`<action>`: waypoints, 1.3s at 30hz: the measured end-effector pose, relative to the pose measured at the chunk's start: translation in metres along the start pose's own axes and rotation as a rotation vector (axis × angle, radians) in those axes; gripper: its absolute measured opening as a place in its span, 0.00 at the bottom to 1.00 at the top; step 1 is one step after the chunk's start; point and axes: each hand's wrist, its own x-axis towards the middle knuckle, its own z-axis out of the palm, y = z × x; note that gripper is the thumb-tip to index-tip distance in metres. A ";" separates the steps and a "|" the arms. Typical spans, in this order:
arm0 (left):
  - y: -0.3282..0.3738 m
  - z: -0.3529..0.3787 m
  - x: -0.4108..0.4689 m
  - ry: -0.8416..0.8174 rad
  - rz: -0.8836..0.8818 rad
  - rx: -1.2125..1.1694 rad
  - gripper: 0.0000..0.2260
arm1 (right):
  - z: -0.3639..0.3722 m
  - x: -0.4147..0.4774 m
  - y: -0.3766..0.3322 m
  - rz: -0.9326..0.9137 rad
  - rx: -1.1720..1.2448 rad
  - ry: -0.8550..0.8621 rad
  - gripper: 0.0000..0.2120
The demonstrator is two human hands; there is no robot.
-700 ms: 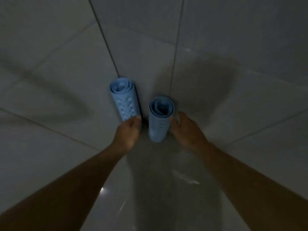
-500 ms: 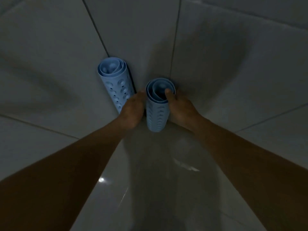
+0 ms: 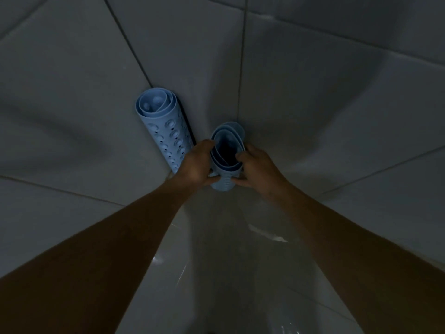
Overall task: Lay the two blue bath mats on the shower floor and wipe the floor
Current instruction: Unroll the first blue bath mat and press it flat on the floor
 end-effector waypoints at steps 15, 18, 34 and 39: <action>-0.040 0.046 -0.108 0.063 -0.015 -0.093 0.15 | -0.049 -0.120 0.026 0.053 0.034 -0.110 0.16; -0.061 0.054 -0.132 0.066 -0.007 -0.038 0.20 | -0.059 -0.156 0.039 0.133 0.160 -0.071 0.09; -0.188 0.074 -0.270 -0.412 -0.103 -0.263 0.19 | -0.115 -0.322 0.156 0.037 0.144 0.021 0.35; -0.216 0.074 -0.306 -0.449 -0.128 -0.348 0.27 | -0.115 -0.375 0.168 0.012 0.040 -0.018 0.20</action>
